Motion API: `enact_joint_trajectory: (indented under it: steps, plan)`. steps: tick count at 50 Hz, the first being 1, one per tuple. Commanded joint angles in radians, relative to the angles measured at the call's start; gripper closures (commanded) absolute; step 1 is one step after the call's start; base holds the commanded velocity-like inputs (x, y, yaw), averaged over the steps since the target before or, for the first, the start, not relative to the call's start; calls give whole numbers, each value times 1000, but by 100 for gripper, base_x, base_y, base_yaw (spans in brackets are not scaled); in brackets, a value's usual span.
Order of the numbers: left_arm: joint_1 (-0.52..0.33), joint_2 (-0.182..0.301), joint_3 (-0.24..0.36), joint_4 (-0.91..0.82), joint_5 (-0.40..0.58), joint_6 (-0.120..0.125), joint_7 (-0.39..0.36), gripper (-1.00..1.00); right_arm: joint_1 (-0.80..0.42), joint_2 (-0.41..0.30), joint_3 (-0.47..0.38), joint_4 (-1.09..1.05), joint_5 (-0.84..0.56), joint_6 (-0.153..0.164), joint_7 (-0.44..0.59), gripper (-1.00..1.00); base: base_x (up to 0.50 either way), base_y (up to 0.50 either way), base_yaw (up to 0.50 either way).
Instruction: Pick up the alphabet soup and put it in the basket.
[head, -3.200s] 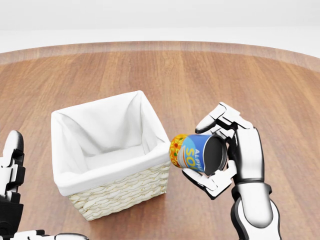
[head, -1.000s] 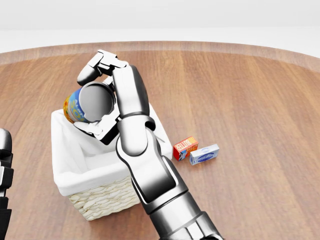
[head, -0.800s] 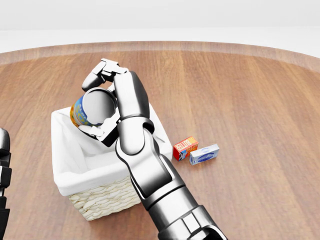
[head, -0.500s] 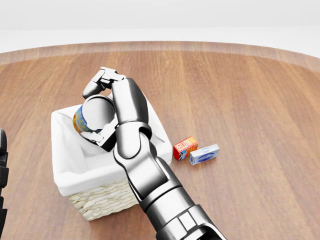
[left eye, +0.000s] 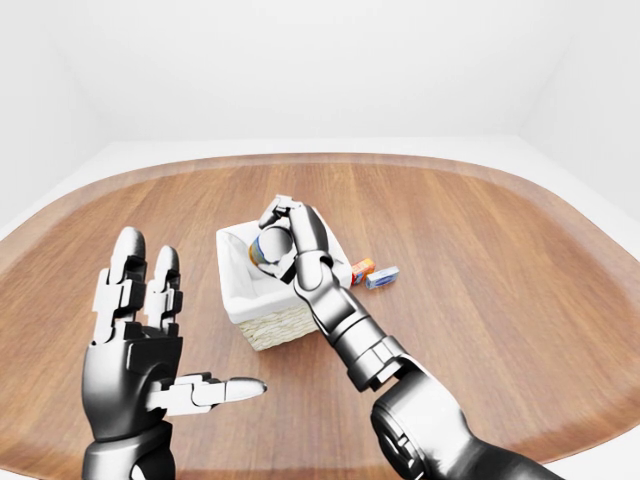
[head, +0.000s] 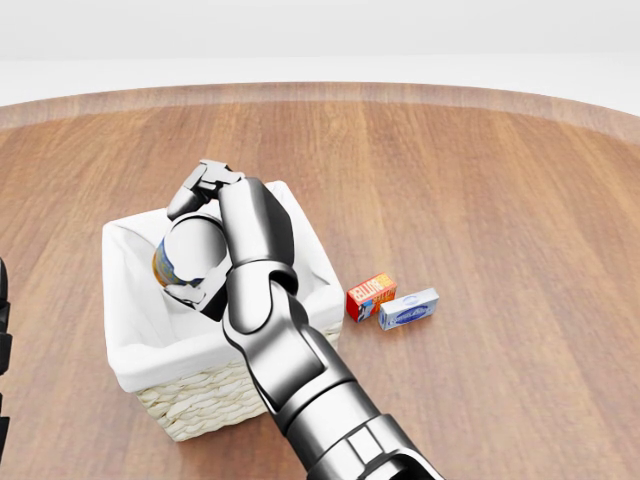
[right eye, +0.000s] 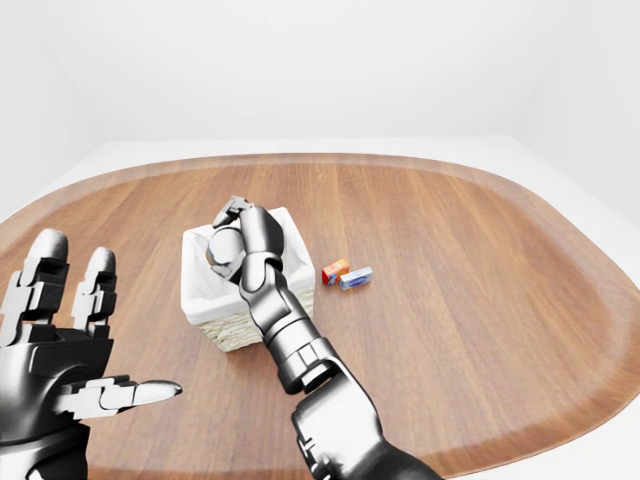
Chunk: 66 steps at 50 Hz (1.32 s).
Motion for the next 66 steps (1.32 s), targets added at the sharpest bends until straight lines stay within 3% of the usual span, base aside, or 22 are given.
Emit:
enact_joint_trajectory:
  steps: [1,23,24,25,27,28,66]
  plan:
    - [-4,-1,4,-5,-2,0,1,-100,-11,7,1,37,27,0,-48,100,0,0,0]
    - [4,-1,-2,-2,2,0,-2,-100,-4,14,3,49,13,0,-55,100,0,0,0]
    - [3,-1,-3,-1,2,0,-1,-100,-5,14,3,50,13,0,-54,77,0,0,0]
    - [1,-1,-3,1,3,0,-1,-100,-3,15,5,47,11,0,-55,28,0,0,0]
    - [1,-1,-3,2,3,0,0,-100,-2,17,6,44,9,0,-55,-95,0,0,0]
    - [3,-1,-2,0,0,0,-1,-100,-1,18,7,41,8,0,-51,-100,0,0,0]
    - [-5,-2,6,0,-2,0,-2,-100,-2,21,6,66,-2,0,-58,-100,0,0,0]
